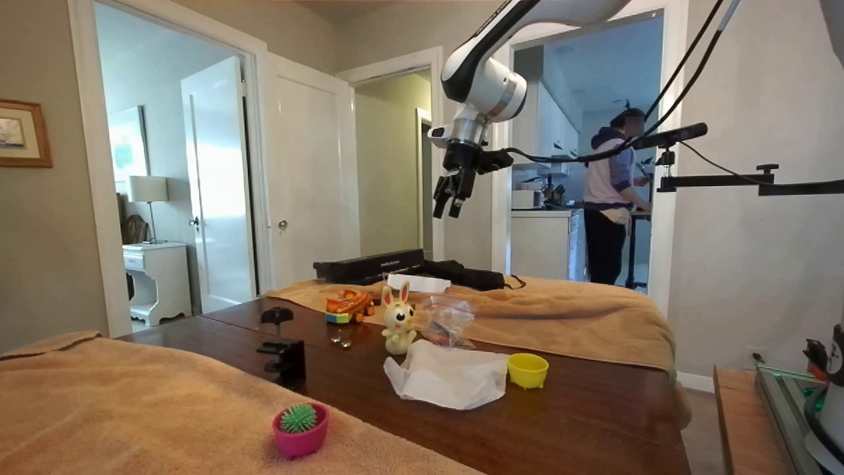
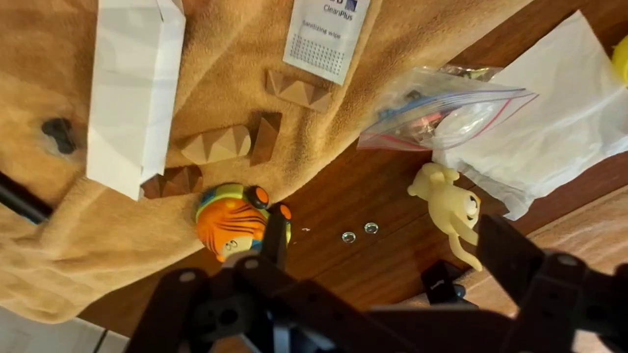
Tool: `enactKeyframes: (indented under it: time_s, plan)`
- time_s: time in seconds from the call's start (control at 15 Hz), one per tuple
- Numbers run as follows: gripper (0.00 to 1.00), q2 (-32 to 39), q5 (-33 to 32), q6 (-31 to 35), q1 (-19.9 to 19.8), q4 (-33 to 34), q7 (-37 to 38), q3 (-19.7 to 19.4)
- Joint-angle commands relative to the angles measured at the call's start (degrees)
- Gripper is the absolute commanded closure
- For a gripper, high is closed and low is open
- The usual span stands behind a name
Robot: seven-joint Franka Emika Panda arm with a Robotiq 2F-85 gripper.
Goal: Move the toy car to the left then forward
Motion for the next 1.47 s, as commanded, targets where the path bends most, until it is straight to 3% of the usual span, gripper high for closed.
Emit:
enactKeyframes:
  time_s: [0.0, 0.47, 1.07, 1.4]
  plan:
    - [0.0, 8.44, -3.48, -4.67, -1.9, 10.66, -4.91, 4.68]
    - [0.0, 16.41, -10.26, -7.32, -2.42, 21.31, -9.38, 9.12]
    - [0.0, 14.92, -8.95, -5.88, -3.6, 19.76, -11.05, 10.3]
    - [0.0, 20.59, -9.6, -4.5, -4.12, 25.78, -16.24, 11.78]
